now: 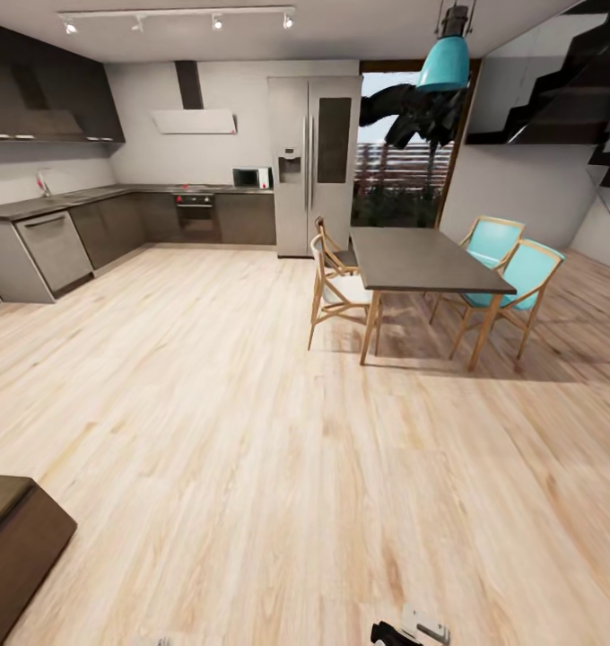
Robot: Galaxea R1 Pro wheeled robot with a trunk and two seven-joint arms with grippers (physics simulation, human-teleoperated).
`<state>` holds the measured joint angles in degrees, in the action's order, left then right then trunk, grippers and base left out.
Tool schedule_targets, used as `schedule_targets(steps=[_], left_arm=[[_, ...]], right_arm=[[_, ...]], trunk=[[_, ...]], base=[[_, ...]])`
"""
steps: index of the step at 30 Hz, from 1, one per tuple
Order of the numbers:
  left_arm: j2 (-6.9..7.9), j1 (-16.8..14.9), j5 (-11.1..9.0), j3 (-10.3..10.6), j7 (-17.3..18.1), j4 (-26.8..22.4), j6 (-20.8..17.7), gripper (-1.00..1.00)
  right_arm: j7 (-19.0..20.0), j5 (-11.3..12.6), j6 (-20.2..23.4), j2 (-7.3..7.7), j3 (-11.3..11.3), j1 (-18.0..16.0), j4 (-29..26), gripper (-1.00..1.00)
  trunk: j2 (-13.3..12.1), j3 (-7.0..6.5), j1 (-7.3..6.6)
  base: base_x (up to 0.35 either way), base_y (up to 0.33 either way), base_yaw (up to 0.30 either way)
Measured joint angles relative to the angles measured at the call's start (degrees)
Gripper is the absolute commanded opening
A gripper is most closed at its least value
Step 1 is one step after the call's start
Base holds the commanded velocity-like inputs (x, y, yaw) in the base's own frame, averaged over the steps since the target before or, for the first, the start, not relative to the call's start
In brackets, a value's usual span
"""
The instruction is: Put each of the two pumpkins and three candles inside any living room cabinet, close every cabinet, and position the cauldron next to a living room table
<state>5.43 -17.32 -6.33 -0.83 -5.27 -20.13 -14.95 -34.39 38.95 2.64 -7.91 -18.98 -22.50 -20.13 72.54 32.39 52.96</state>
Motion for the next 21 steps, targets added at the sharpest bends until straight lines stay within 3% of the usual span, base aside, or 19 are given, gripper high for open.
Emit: schedule_targets(steps=[21], left_arm=[[-0.01,-0.01,0.00,0.01,0.00,0.00,0.01,1.00]], right_arm=[[0.01,0.08,0.00,0.00,0.00,0.00,0.00,1.00]], trunk=[[0.00,0.00,0.00]], base=[[0.328,0.000,0.000]])
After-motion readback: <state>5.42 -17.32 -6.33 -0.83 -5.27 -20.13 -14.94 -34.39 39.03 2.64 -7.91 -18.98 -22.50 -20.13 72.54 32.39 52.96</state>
